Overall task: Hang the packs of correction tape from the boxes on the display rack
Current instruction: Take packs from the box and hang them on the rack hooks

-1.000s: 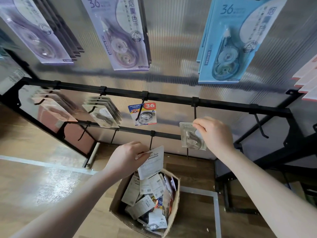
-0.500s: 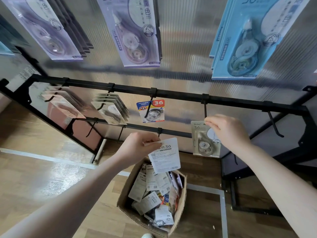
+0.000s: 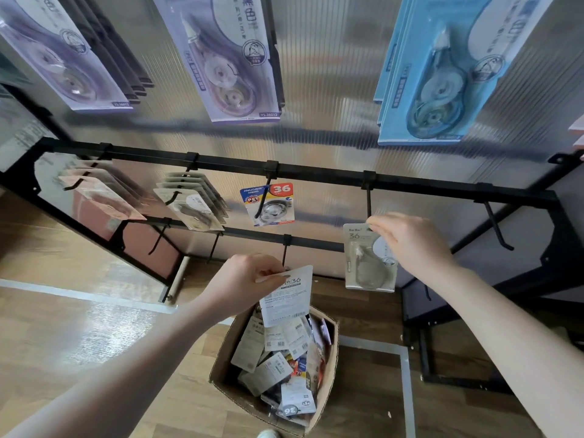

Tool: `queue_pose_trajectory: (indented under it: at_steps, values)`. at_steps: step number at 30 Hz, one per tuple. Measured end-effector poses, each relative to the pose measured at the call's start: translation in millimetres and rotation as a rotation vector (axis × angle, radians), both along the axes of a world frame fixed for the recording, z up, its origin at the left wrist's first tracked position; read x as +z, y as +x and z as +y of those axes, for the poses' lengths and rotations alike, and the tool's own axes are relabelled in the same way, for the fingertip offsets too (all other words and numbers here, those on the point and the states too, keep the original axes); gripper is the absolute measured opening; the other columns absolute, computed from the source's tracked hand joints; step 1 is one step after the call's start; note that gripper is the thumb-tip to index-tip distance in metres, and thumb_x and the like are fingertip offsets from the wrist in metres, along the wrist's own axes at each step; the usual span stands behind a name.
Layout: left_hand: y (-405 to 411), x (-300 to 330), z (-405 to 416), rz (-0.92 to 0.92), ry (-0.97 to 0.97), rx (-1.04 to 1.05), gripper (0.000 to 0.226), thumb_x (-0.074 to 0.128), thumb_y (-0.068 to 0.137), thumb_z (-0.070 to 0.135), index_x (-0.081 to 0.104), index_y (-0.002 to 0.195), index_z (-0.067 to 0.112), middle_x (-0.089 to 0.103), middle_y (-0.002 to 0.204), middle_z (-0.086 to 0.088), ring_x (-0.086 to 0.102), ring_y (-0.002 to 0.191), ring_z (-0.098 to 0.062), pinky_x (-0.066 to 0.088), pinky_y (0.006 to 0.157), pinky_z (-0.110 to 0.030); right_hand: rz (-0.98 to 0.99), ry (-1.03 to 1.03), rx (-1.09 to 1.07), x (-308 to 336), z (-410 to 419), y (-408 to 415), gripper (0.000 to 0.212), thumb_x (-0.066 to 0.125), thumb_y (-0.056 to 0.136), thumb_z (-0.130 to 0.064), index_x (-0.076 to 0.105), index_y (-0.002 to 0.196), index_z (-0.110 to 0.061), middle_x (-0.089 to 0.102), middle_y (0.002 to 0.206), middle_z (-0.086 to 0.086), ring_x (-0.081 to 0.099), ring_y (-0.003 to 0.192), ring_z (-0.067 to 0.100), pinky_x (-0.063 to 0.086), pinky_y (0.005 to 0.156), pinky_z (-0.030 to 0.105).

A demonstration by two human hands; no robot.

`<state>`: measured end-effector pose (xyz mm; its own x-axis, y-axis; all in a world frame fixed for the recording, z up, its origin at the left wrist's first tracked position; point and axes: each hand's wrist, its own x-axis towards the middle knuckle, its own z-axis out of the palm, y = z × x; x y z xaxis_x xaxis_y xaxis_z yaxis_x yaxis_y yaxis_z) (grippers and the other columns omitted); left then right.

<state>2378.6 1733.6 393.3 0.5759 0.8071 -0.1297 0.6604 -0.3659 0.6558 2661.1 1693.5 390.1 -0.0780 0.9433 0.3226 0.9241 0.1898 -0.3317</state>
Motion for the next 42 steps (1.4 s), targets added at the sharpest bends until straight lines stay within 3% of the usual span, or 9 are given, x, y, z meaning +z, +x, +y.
queue_pose_trajectory:
  at_steps: [6, 13, 19, 22, 28, 33, 35, 37, 42]
  values:
    - [3, -5, 0, 0.006, 0.008, -0.020, 0.006, 0.066, 0.083, 0.019, 0.070, 0.088, 0.020, 0.058, 0.077, 0.024, 0.053, 0.089, 0.004, 0.040, 0.063, -0.007, 0.112, -0.107, -0.020, -2, -4, 6, 0.023, 0.059, 0.088, -0.002, 0.067, 0.109, -0.004, 0.070, 0.100, 0.015, 0.066, 0.089, 0.031, 0.056, 0.066, 0.040]
    - [0, -14, 1, 0.012, 0.006, 0.000, 0.004, 0.066, 0.083, 0.020, 0.069, 0.086, 0.023, 0.060, 0.075, 0.021, 0.054, 0.087, 0.001, 0.039, 0.059, -0.009, -0.095, 0.016, 0.057, 3, -8, 5, 0.033, 0.074, 0.062, 0.013, 0.070, 0.093, 0.003, 0.071, 0.083, 0.018, 0.069, 0.068, 0.033, 0.057, 0.052, 0.045]
    - [2, -20, 3, 0.000, 0.014, 0.005, 0.028, 0.061, 0.087, 0.022, 0.055, 0.111, 0.035, 0.060, 0.083, 0.015, 0.057, 0.072, -0.003, 0.046, 0.063, -0.019, -0.055, -0.063, -0.062, -7, 7, 4, 0.031, 0.068, 0.076, 0.006, 0.067, 0.107, 0.000, 0.071, 0.088, 0.018, 0.068, 0.075, 0.034, 0.051, 0.060, 0.034]
    - [2, -18, 6, -0.005, 0.067, -0.025, 0.023, 0.054, 0.087, 0.023, 0.055, 0.104, 0.039, 0.061, 0.086, 0.012, 0.058, 0.074, -0.005, 0.048, 0.063, -0.022, -0.108, -0.060, -0.092, -8, 16, 4, 0.030, 0.070, 0.077, 0.003, 0.068, 0.106, -0.003, 0.070, 0.082, 0.015, 0.067, 0.068, 0.032, 0.038, 0.058, 0.024]
    - [4, -14, 17, 0.087, 0.115, -0.056, 0.023, 0.055, 0.087, 0.009, 0.072, 0.099, 0.019, 0.060, 0.089, 0.009, 0.052, 0.069, 0.000, 0.037, 0.057, -0.007, -0.131, -0.102, -0.139, 6, 29, 0, 0.027, 0.056, 0.090, -0.010, 0.064, 0.116, -0.006, 0.069, 0.095, 0.015, 0.063, 0.083, 0.033, 0.042, 0.062, 0.029]
    - [3, -4, 21, 0.198, -0.045, -0.079, 0.045, 0.034, 0.084, 0.021, 0.065, 0.116, 0.021, 0.060, 0.110, 0.002, 0.052, 0.092, -0.009, 0.039, 0.063, -0.008, -0.146, -0.125, -0.179, 6, 39, 0, 0.029, 0.052, 0.093, -0.009, 0.061, 0.119, -0.007, 0.066, 0.102, 0.015, 0.061, 0.090, 0.033, 0.033, 0.063, 0.026]
    - [2, 0, 23, 0.247, -0.079, -0.112, 0.046, 0.034, 0.086, 0.014, 0.061, 0.122, 0.021, 0.058, 0.117, 0.001, 0.053, 0.104, -0.013, 0.042, 0.072, -0.013, -0.154, -0.138, -0.187, 6, 38, 0, 0.029, 0.052, 0.092, -0.009, 0.061, 0.120, -0.007, 0.065, 0.106, 0.016, 0.060, 0.092, 0.033, 0.033, 0.063, 0.027]
    - [0, 2, 23, 0.304, -0.036, -0.153, 0.044, 0.038, 0.090, 0.004, 0.057, 0.126, 0.022, 0.058, 0.121, 0.000, 0.055, 0.109, -0.013, 0.045, 0.078, -0.017, -0.164, -0.122, -0.190, 6, 35, 0, 0.029, 0.054, 0.090, -0.008, 0.061, 0.118, -0.005, 0.065, 0.106, 0.017, 0.060, 0.091, 0.034, 0.033, 0.062, 0.027]
    - [-2, 8, 23, 0.298, 0.167, -0.111, 0.029, 0.052, 0.093, 0.014, 0.063, 0.118, 0.020, 0.064, 0.118, 0.001, 0.061, 0.103, -0.014, 0.047, 0.084, -0.022, -0.182, -0.058, -0.199, 4, 28, 5, 0.021, 0.064, 0.082, 0.000, 0.068, 0.102, -0.001, 0.066, 0.089, 0.018, 0.061, 0.073, 0.034, 0.034, 0.056, 0.025]
